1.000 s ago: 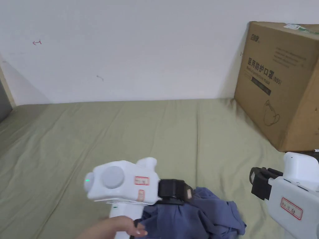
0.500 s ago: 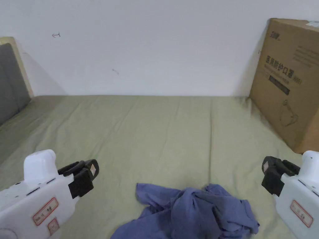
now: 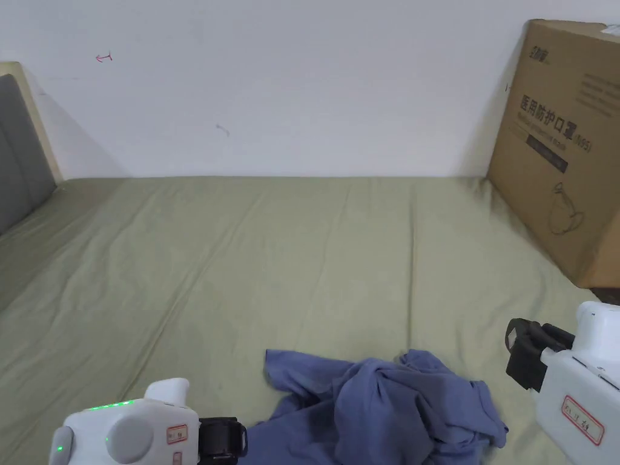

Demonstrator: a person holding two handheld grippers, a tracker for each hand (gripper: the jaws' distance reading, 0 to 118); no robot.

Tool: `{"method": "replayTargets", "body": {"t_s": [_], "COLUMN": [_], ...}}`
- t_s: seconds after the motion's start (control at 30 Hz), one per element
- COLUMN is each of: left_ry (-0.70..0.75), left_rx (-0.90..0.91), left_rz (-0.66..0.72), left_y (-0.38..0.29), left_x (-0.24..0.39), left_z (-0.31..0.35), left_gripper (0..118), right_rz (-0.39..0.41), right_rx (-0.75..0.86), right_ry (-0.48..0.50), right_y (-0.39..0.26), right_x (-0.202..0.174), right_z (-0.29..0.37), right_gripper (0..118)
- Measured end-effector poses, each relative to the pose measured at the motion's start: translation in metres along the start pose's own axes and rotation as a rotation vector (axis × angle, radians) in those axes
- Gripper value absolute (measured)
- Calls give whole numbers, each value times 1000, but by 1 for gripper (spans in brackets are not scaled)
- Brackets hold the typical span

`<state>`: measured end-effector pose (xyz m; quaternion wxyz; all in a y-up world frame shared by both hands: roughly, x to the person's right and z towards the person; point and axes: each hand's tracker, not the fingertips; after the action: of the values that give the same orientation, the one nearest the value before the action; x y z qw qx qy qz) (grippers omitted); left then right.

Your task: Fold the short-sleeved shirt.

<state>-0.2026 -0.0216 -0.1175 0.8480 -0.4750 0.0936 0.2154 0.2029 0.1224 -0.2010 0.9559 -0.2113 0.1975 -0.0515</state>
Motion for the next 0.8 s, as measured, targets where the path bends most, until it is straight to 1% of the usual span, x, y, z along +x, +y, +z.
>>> {"method": "replayTargets", "body": {"t_s": [0.03, 0.1, 0.13, 0.17, 0.2, 0.23, 0.27, 0.3, 0.33, 0.37, 0.4, 0.43, 0.47, 0.5, 0.53, 0.57, 0.6, 0.63, 0.7, 0.77, 0.8], "left_ry": [5, -25, -61, -67, 1, 38, 37, 10, -11, -44, -140, -180, -168, -106, -64, -32, -25, -17, -4, 7, 11], "left_rx": [-10, -55, -106, -158, -134, -76, -27, 9, 36, 59, 75, 83, 97, 123, 143, 156, 154, 152, 161, 160, 157], "left_rz": [-6, -31, -27, -14, -63, -121, -145, -123, -98, -60, 14, 56, 72, 59, 41, 22, 18, 22, 43, 74, 95], "left_y": [0, -2, -6, -11, -14, -18, -20, -22, -22, -23, -23, -23, -22, -21, -20, -17, -15, -12, -9, -6, -6], "left_x": [4, 11, 13, 15, 20, 24, 25, 23, 21, 14, 2, -4, -11, -15, -18, -24, -29, -34, -45, -57, -62], "left_z": [-11, -33, -49, -60, -61, -52, -43, -32, -20, -11, -2, 5, 16, 26, 33, 40, 44, 48, 54, 53, 53], "left_gripper": [106, 106, 106, 105, 104, 96, 84, 61, 17, 6, 6, 6, 6, 6, 6, 6, 6, 6, 6, 6, 6], "right_rz": [-2, -1, -2, -3, -6, -9, -12, -9, -17, -42, -86, -128, -155, -166, -176, -199, -216, -268, -287, -306, -318], "right_rx": [-4, -25, -37, -47, -57, -65, -80, -122, -156, -200, -239, -272, -338, -413, -472, -546, -623, -650, -700, -750, -766], "right_ry": [-6, -24, -32, -39, -47, -51, -56, -57, -43, 6, 61, 80, 59, 24, 0, 16, 28, 48, -17, -48, -59], "right_y": [-2, -5, -6, -6, -6, -6, -6, -7, -8, -10, -13, -16, -18, -21, -24, -29, -36, -47, -61, -72, -77], "right_x": [2, 9, 13, 17, 22, 27, 34, 40, 47, 57, 67, 74, 80, 85, 88, 94, 98, 105, 110, 116, 119], "right_z": [-1, -4, -6, -9, -13, -15, -21, -29, -37, -47, -59, -70, -85, -99, -113, -132, -148, -162, -188, -208, -216], "right_gripper": [1, 1, 1, 1, 1, 1, 1, 1, 1, 1, 1, 1, 1, 9, 61, 103, 114, 113, 112, 107, 102]}}
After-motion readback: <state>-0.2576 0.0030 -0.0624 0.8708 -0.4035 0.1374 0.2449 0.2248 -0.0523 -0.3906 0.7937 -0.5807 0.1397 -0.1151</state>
